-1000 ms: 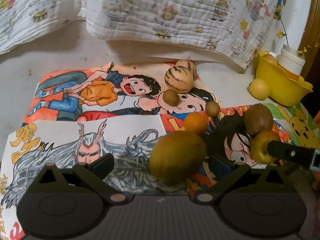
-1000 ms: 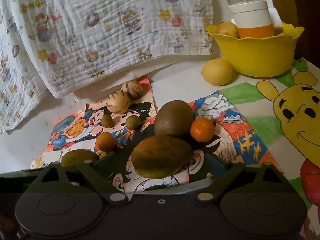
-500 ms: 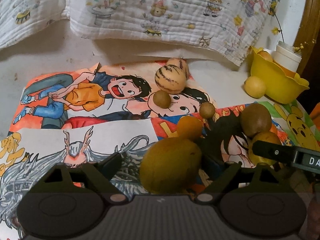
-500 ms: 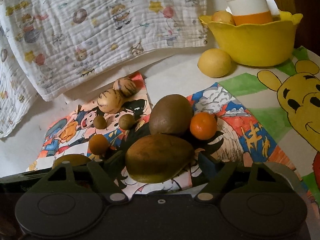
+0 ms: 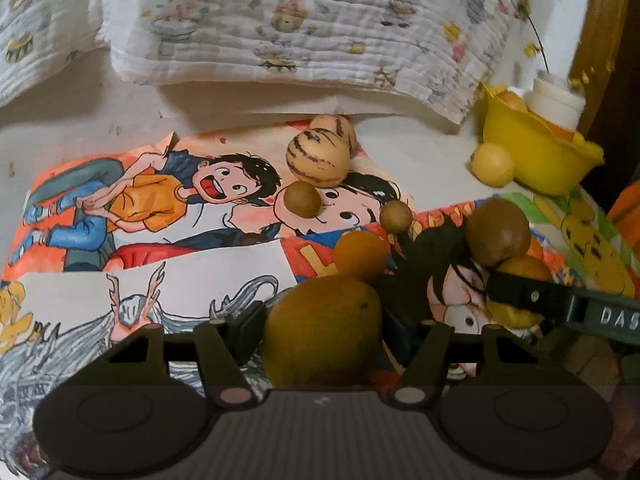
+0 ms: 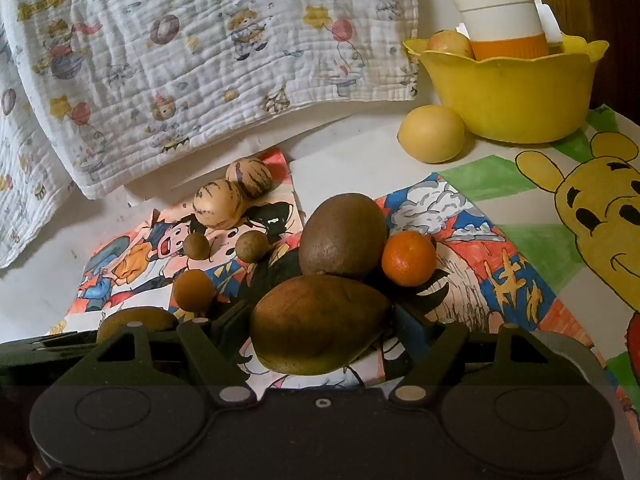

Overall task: Organize fruits
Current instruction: 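Close left tool on the yellow pear while right tool grasps the brown pear, then carry the yellow pear onto the tray with left tool while right places brown pear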

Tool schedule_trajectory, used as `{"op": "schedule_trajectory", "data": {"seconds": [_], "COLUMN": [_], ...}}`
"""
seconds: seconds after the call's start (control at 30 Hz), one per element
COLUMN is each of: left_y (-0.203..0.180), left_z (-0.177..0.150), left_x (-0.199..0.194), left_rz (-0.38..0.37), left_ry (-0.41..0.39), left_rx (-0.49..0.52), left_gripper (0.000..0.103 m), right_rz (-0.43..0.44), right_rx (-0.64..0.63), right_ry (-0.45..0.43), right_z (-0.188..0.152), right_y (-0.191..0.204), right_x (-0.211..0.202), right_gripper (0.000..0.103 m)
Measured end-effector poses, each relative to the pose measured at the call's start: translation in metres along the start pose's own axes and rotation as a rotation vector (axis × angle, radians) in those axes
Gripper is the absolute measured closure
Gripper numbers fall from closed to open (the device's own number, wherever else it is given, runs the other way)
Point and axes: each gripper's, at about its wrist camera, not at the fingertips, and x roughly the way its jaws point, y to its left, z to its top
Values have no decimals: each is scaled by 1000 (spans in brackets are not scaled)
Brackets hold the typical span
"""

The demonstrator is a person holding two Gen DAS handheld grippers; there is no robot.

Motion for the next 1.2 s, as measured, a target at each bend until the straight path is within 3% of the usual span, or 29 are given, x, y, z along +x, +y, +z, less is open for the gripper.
{"op": "schedule_trajectory", "data": {"seconds": [0.17, 0.77, 1.2], "left_y": [-4, 2, -18], "left_z": [0, -8, -28], "left_x": [-1, -30, -84], "left_rz": [17, 1, 3], "left_ry": [4, -5, -58], "left_rx": [26, -80, -70], "left_gripper": [40, 42, 42], "right_rz": [6, 97, 204], "right_rx": [-5, 109, 33], "right_ry": [-13, 7, -53], "right_z": [-2, -6, -22], "right_y": [-1, -8, -3], "right_x": [-1, -12, -74], "right_gripper": [26, 27, 27]}}
